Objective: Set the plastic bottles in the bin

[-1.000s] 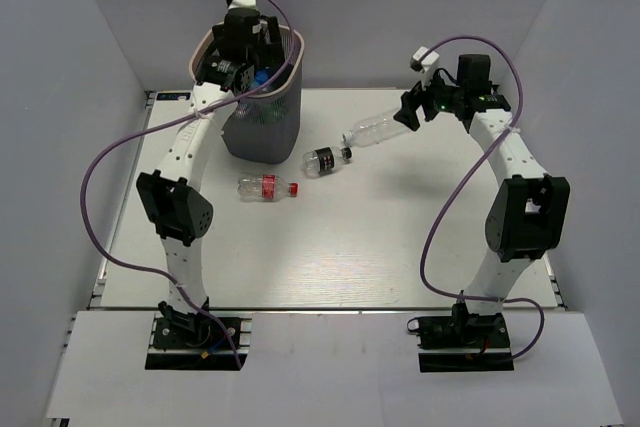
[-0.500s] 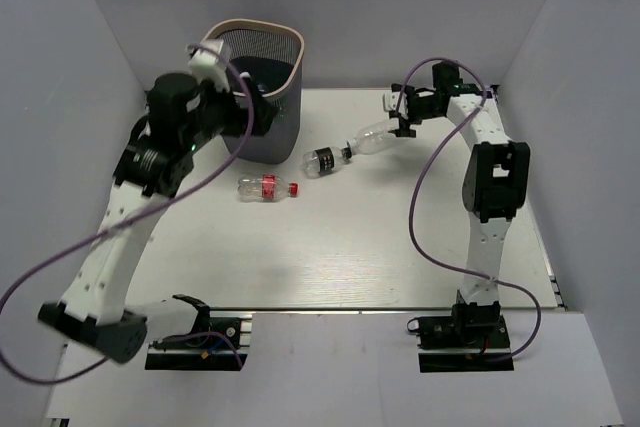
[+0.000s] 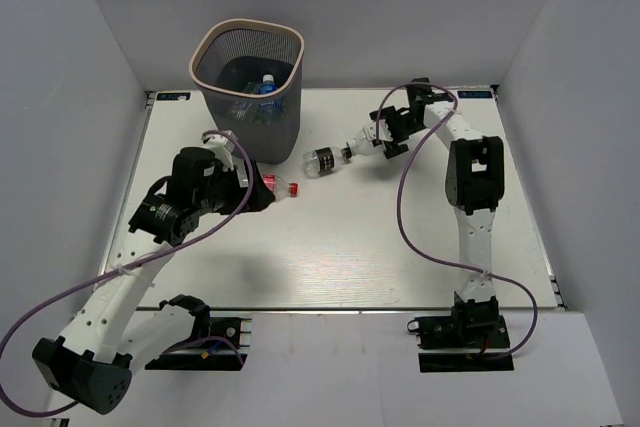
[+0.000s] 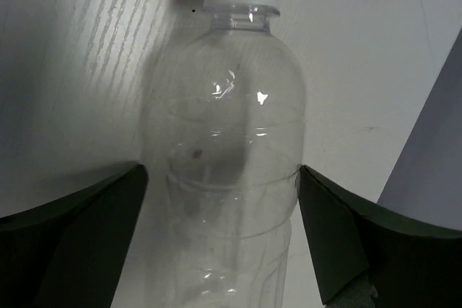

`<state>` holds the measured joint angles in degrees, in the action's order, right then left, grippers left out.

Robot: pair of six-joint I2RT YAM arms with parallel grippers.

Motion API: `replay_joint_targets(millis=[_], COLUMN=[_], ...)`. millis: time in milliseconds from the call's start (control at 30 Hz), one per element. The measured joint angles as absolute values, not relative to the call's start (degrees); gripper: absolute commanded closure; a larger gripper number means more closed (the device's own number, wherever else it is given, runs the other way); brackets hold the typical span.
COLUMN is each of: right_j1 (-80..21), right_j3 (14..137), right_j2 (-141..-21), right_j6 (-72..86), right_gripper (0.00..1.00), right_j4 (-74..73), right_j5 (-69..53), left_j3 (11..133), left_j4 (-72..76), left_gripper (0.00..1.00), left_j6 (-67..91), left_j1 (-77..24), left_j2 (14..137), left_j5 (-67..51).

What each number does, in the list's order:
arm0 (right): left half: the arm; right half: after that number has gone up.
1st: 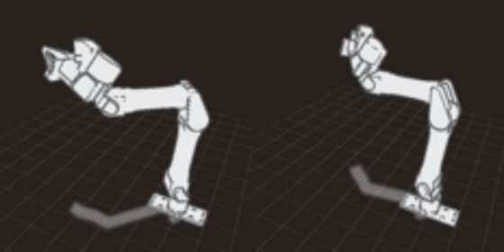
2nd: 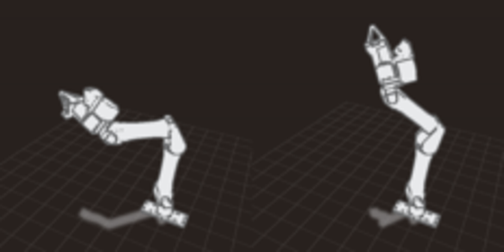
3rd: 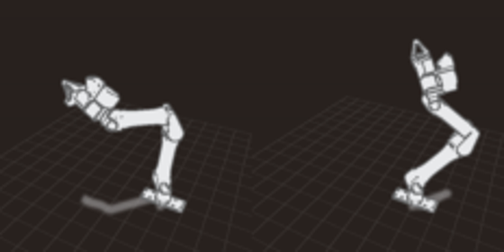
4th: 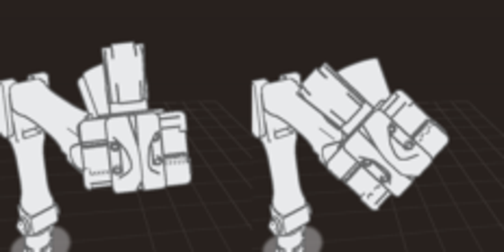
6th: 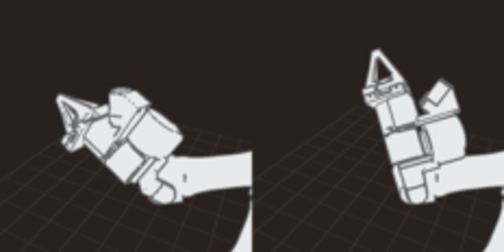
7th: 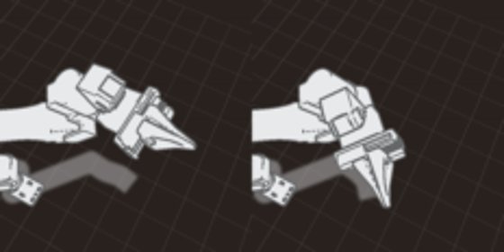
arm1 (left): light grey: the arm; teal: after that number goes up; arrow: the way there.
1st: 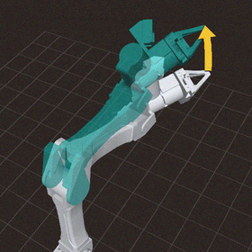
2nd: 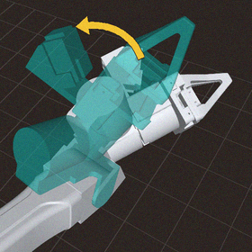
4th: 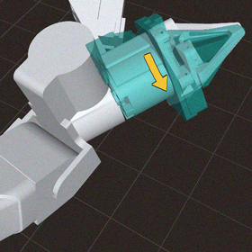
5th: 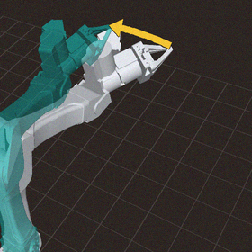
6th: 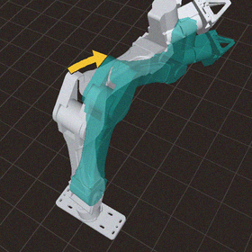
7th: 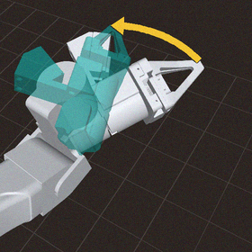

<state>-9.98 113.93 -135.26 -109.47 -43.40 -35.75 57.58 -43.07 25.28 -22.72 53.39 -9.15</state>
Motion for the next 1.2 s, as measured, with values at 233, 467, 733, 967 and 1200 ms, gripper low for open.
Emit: replay_joint_targets(millis=[233,467,733,967,1200], right_j1=[-12.0,-11.8,-11.9,-17.3,-26.4], right_j3=[121.8,117.7,110.0,101.5,118.2], right_j2=[-140.1,-136.7,-122.9,-101.3,-110.3], right_j6=[-109.4,-109.6,-89.9,-40.3,-4.5], right_gripper=[0.43,0.85,0.89,0.88,0.81], right_j4=[-45.0,-49.5,-55.4,-7.0,31.8], right_j5=[-29.6,-28.8,-44.4,-58.0,-54.9], left_j3=[53.7,51.1,42.1,36.4,36.0], left_j4=[-40.2,-37.2,-32.3,-25.5,-22.1], left_gripper=[0.0,0.0,0.0,0.0,0.0], left_j6=[26.9,28.4,37.5,46.6,49.0], left_j1=[-22.7,-22.7,-22.7,-22.7,-22.7], left_j2=[56.1,56.1,55.0,54.3,53.6], left_j5=[-12.4,-13.0,-11.6,-10.7,-10.9])
